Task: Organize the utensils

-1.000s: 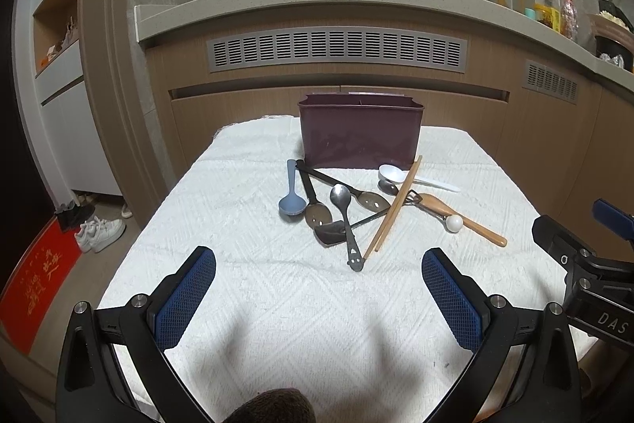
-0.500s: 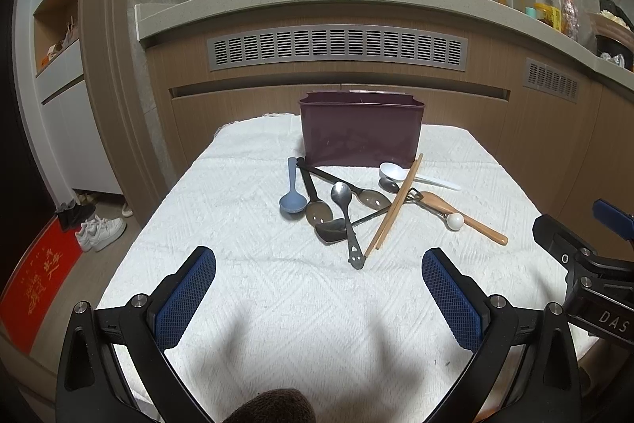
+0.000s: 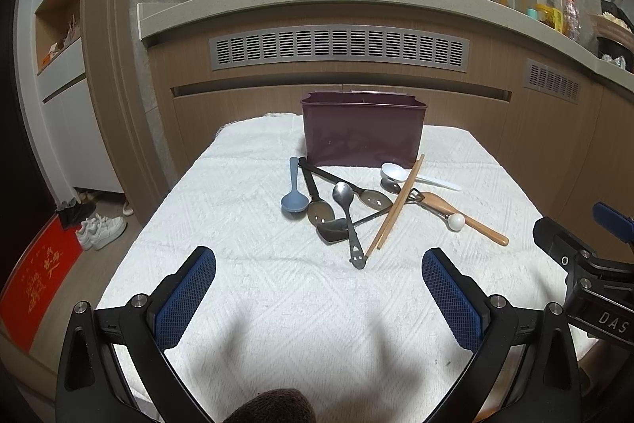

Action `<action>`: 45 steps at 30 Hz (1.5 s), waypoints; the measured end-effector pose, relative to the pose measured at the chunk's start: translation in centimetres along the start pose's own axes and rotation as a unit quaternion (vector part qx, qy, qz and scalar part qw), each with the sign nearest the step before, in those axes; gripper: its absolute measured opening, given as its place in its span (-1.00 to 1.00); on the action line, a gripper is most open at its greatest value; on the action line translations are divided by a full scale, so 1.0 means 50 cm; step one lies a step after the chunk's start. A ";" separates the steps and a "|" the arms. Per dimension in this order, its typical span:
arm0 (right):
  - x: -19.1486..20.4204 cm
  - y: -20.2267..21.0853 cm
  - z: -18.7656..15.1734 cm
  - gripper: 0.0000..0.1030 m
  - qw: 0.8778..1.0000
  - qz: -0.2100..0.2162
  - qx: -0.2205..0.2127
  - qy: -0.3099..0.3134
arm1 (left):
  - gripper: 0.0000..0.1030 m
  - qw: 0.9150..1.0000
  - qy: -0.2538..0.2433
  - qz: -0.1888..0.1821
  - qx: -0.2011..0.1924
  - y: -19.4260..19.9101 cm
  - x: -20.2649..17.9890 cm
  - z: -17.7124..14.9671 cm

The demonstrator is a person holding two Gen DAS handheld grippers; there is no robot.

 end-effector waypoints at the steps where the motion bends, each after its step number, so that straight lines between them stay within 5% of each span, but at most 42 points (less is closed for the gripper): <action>1: 0.000 0.000 0.000 1.00 1.000 0.000 0.000 0.000 | 1.00 1.000 0.000 0.000 0.000 0.000 0.000 0.000; 27: -0.012 -0.009 0.022 1.00 0.999 -0.030 -0.031 0.000 | 1.00 1.000 -0.008 0.014 0.005 -0.049 0.003 0.024; 45: -0.009 -0.178 0.095 1.00 0.999 0.008 0.025 0.044 | 1.00 0.999 -0.025 0.004 0.029 -0.193 -0.013 0.097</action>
Point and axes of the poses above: each gripper's, at about its wrist camera, not at the fingertips, and y roughly against the way its jaws point, x to its left, z to its top, the point moved 5 cm from there along -y, roughly the way its jaws point, and after that the axes turned 15 degrees about y, right-handed, at the moved point
